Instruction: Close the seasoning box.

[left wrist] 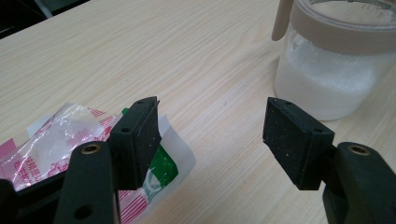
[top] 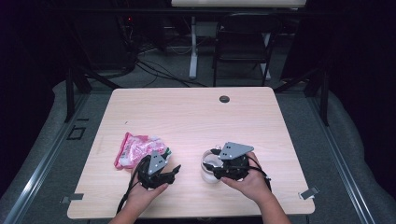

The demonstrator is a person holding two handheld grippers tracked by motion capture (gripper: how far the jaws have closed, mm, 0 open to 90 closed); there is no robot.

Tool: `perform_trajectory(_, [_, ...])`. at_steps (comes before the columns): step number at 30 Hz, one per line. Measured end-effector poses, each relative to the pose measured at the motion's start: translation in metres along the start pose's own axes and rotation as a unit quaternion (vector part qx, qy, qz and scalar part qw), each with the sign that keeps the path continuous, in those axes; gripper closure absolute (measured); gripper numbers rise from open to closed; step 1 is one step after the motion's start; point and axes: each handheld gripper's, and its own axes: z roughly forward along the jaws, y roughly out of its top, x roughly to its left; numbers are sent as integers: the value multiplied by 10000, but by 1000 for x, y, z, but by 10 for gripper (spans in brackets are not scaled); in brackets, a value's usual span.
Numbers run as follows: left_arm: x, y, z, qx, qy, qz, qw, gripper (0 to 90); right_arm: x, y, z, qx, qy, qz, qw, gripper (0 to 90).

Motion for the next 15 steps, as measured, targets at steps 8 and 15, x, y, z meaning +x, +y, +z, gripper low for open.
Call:
perform_trajectory(8, [0,0,0,4,8,13,10000,359,-1,0,0,-15,-35,37,10000,455])
perform_trajectory(15, [1,0,-1,-13,-1,8,10000,358,0,1,0,-35,-38,48,10000,455])
